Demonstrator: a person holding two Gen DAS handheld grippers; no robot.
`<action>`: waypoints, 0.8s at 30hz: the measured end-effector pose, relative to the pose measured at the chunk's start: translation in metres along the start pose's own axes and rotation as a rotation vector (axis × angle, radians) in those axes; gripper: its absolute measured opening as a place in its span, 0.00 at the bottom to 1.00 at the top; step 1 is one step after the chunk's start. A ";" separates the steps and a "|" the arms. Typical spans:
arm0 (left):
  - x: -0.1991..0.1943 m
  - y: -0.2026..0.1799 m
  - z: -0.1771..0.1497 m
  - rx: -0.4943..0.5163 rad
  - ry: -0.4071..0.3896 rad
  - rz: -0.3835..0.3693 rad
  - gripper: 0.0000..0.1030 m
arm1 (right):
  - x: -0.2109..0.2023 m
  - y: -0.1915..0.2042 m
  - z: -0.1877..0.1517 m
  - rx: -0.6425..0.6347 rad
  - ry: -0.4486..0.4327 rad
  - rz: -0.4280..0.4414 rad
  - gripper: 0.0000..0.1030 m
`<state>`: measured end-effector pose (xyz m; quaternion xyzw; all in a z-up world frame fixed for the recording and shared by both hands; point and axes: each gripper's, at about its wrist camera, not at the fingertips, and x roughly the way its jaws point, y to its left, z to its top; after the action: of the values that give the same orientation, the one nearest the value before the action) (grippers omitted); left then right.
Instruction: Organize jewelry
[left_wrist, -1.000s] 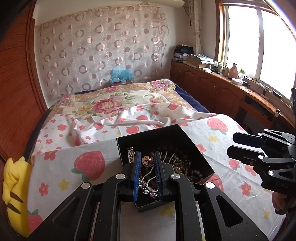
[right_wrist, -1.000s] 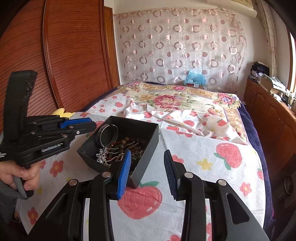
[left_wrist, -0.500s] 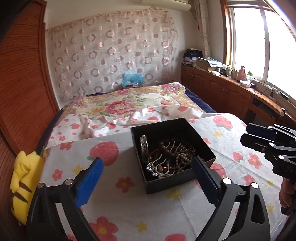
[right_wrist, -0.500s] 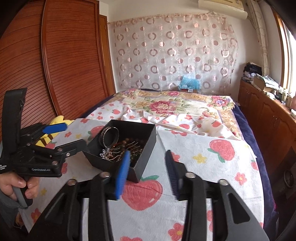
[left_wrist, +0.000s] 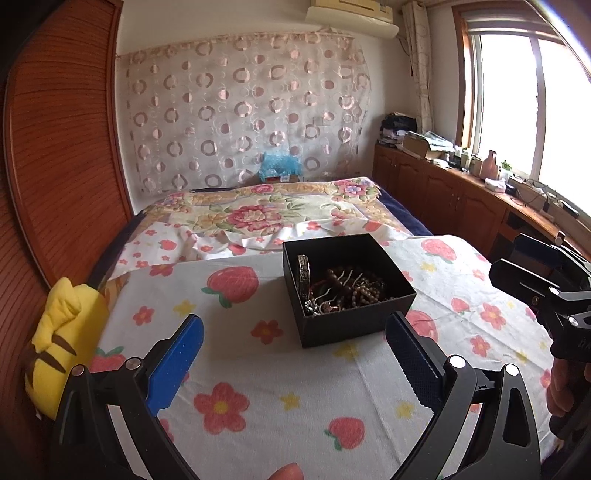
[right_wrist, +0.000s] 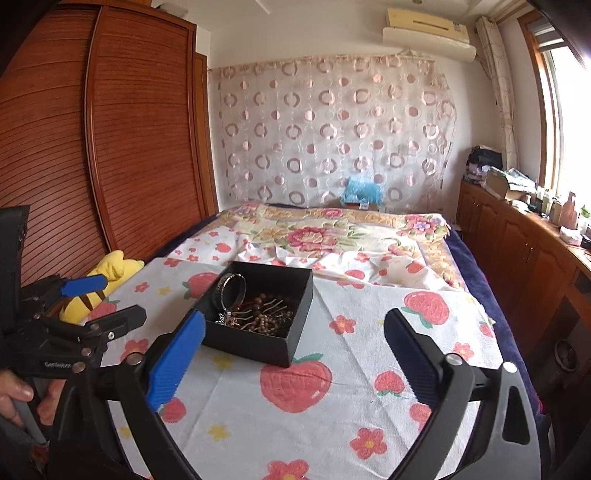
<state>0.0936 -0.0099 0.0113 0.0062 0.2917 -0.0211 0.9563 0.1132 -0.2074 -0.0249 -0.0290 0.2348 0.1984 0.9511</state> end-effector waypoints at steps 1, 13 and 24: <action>-0.003 0.000 -0.002 -0.003 -0.003 0.001 0.92 | -0.003 0.002 -0.001 0.001 -0.005 -0.006 0.97; -0.043 0.014 -0.018 -0.063 -0.044 0.022 0.92 | -0.029 0.010 -0.015 0.037 -0.041 -0.040 0.97; -0.057 0.010 -0.020 -0.032 -0.075 0.044 0.92 | -0.040 0.009 -0.022 0.050 -0.058 -0.060 0.97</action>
<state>0.0359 0.0027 0.0261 -0.0035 0.2558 0.0045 0.9667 0.0674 -0.2170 -0.0255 -0.0063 0.2111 0.1647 0.9635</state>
